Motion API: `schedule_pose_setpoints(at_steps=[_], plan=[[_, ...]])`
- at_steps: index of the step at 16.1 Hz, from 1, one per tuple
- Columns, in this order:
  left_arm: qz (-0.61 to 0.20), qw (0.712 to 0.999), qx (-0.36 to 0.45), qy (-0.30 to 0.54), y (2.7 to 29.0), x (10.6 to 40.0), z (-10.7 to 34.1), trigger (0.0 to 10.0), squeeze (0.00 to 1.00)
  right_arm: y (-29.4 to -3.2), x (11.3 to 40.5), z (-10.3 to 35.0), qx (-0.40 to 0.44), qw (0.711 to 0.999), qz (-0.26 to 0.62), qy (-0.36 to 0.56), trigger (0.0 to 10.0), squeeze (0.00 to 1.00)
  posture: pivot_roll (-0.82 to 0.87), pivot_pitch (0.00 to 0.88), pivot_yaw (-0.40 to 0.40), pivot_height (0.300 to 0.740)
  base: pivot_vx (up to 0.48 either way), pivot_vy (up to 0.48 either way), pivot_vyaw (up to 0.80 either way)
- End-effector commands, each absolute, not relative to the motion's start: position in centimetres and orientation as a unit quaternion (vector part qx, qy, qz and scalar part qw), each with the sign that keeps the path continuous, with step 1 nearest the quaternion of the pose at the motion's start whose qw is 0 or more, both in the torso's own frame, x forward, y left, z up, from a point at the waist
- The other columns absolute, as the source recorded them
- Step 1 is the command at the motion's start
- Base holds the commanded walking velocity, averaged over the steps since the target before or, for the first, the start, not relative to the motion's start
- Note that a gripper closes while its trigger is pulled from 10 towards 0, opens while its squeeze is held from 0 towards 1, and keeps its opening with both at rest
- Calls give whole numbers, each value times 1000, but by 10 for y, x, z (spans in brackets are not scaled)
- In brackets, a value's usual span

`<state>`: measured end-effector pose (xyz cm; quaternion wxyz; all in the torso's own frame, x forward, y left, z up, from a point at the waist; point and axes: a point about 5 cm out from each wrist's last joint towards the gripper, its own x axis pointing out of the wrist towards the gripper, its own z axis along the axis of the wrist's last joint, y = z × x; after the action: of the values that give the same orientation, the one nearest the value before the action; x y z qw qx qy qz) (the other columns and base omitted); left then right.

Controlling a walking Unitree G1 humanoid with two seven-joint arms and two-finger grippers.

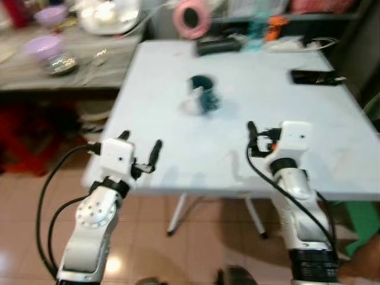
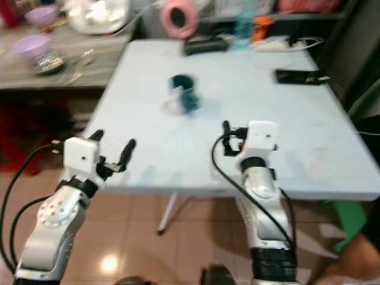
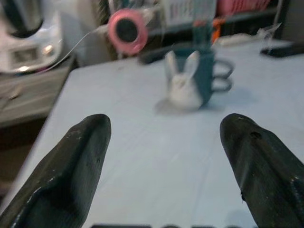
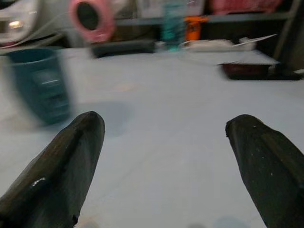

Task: Setting the table

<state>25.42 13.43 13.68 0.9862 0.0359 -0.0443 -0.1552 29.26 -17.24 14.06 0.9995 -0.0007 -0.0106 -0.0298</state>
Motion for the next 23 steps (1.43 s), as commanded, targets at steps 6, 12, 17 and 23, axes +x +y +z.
schedule_pose_setpoints(at_steps=[6,12,17,23], plan=[[-137,989,47,-30,140,248,131,10000,0,-177,301,144,-8,1000,-25,-7,10000,0,29,70,48,740,0,0,126],[-137,989,56,-21,145,239,132,10000,0,-195,316,153,-17,998,-53,-13,10000,0,51,113,60,740,0,0,500],[-143,988,62,-12,149,234,133,10000,0,-205,323,158,-42,997,-62,-12,10000,0,74,149,80,740,0,0,0],[-145,987,71,-1,154,231,135,10000,0,-215,329,170,-58,995,-71,-27,10000,0,89,167,98,740,0,0,0]])
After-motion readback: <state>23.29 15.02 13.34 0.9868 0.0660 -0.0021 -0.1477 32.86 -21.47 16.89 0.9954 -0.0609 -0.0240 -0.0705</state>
